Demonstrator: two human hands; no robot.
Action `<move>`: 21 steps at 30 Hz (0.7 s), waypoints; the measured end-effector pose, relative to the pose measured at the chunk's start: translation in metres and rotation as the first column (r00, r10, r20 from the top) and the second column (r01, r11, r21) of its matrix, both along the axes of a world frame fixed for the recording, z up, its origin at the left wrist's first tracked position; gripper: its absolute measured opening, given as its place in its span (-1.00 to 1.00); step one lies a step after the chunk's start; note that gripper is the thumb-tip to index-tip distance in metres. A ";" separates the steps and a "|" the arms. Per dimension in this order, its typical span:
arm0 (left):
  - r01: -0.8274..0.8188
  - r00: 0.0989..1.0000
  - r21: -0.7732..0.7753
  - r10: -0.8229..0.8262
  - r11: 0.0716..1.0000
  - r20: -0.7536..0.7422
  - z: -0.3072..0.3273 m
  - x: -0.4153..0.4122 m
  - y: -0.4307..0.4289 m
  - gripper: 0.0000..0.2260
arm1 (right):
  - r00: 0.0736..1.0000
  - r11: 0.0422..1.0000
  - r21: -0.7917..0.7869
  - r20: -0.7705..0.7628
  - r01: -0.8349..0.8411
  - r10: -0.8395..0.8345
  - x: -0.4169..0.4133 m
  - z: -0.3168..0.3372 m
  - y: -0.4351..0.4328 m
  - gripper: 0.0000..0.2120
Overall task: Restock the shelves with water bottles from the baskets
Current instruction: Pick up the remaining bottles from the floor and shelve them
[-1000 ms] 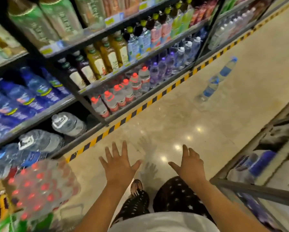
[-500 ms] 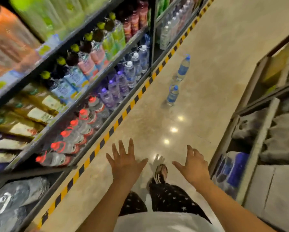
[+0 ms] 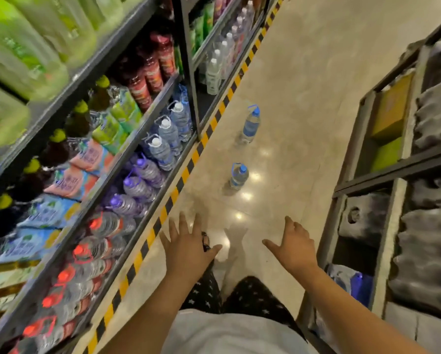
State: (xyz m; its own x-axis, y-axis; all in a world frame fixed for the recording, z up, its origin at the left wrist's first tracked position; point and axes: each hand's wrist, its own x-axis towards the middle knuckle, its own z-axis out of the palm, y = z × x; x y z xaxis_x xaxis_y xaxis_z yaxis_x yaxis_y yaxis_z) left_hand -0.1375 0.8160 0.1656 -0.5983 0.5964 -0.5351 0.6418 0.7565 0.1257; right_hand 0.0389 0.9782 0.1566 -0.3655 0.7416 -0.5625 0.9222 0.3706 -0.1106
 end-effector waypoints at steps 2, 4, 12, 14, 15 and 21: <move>0.039 0.999 0.000 -0.039 0.999 -0.007 -0.004 -0.025 0.030 -0.15 | 0.999 0.999 -0.003 -0.011 0.041 -0.041 -0.015 0.000 0.022 -0.15; 0.058 0.998 -0.009 -0.058 0.998 -0.020 -0.007 -0.046 0.057 -0.13 | 0.996 0.997 -0.013 -0.025 0.081 -0.081 -0.030 0.001 0.043 -0.16; 0.052 0.998 -0.016 -0.052 0.999 -0.023 -0.021 -0.073 0.187 -0.13 | 0.994 0.995 -0.036 -0.042 0.098 -0.099 -0.059 -0.006 0.167 -0.20; 0.011 0.999 -0.018 -0.011 1.000 -0.030 -0.028 -0.070 0.225 -0.13 | 0.998 0.998 -0.038 -0.051 0.045 -0.047 -0.061 -0.010 0.213 -0.24; -0.017 1.000 -0.029 0.016 0.999 -0.025 -0.031 -0.069 0.245 -0.13 | 0.998 0.999 -0.039 -0.054 0.012 -0.015 -0.063 -0.011 0.239 -0.25; -0.188 0.982 -0.078 0.188 0.979 -0.004 -0.040 -0.060 0.341 -0.13 | 0.969 0.969 -0.014 -0.011 -0.246 0.246 -0.068 -0.011 0.389 -0.16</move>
